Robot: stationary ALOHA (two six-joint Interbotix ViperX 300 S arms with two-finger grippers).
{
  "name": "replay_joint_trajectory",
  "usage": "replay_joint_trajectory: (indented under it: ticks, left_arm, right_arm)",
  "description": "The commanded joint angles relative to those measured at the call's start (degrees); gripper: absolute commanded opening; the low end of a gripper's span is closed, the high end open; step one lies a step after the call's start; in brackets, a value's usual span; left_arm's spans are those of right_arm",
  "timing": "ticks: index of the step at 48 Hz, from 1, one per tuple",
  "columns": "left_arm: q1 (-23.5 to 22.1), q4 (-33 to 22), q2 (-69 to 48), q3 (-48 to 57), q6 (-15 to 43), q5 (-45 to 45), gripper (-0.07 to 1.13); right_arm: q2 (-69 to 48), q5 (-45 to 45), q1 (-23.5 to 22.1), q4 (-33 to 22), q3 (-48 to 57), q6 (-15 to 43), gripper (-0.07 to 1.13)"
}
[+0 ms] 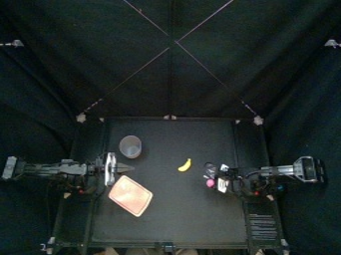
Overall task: Pick the pink ball then place it on the pink plate
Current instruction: Pick the pink ball
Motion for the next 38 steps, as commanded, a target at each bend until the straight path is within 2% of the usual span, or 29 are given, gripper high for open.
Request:
replay_joint_trajectory:
  ticks: [1, 27, 32, 38]
  left_arm:
    - [0.18, 0.18, 0.35, -1.14, 0.09, -0.62, 0.07]
    - [2.37, 0.09, 0.26, -0.79, -0.09, -0.26, 0.07]
    - [2.37, 0.09, 0.26, -0.79, -0.09, -0.09, 0.07]
    - [2.37, 0.00, 0.26, -0.88, -0.09, -0.09, 0.07]
  right_arm:
    - [1.14, -0.18, 0.70, 0.44, -1.32, 0.00, 1.03]
    - [10.46, 0.00, 1.76, 2.37, -4.75, 0.00, 1.01]
    - [11.51, 0.00, 2.02, 2.37, -5.45, 0.00, 0.95]
    - [11.69, 0.00, 2.11, 2.20, -5.98, -0.09, 0.80]
